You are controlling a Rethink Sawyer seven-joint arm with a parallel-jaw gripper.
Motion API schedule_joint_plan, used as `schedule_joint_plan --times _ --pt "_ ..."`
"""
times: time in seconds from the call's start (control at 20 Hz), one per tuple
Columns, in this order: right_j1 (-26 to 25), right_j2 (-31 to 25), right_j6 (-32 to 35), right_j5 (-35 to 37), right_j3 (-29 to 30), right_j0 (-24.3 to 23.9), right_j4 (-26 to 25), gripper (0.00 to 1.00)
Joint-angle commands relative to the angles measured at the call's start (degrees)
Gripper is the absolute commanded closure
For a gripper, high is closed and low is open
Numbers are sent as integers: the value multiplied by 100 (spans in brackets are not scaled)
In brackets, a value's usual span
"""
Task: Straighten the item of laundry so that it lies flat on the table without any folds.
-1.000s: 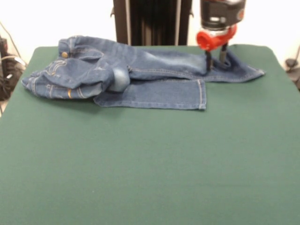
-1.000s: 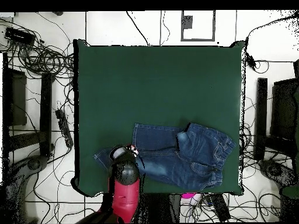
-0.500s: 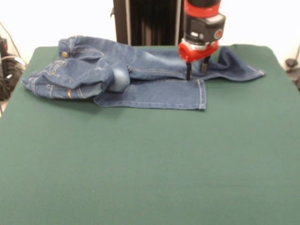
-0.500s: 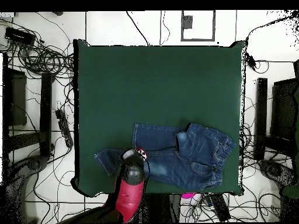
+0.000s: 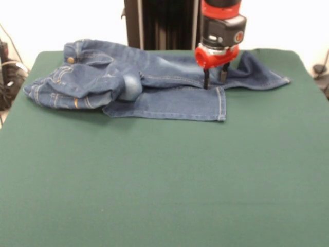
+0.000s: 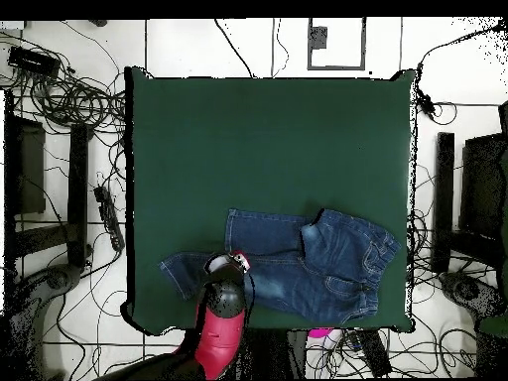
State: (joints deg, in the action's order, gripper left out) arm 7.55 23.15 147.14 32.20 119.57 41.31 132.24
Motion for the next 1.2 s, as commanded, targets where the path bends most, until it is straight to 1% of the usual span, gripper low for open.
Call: schedule_joint_plan --times 0.05,0.25,0.3,0.45,0.55,0.65,0.75,0.9,1.05,1.2 --pt "-1015 -891 -458 29 -1345 -228 75 0" --pt "-577 -798 -314 196 -915 -399 -532 0" --pt "-407 -726 -290 243 -749 -468 -795 0" --pt "-152 -503 -402 361 -439 -584 -1217 0" --pt "50 -308 -532 447 -208 -747 -1597 0" --pt "227 -181 -635 499 -63 -892 -1865 0" --pt "518 -44 -585 552 73 -1113 -2327 0" --pt "886 4 -321 557 145 -1399 -2910 0" --pt "866 -107 -263 330 -34 -1640 -3049 0" --pt "911 -153 -146 165 -229 -1967 -3422 0"
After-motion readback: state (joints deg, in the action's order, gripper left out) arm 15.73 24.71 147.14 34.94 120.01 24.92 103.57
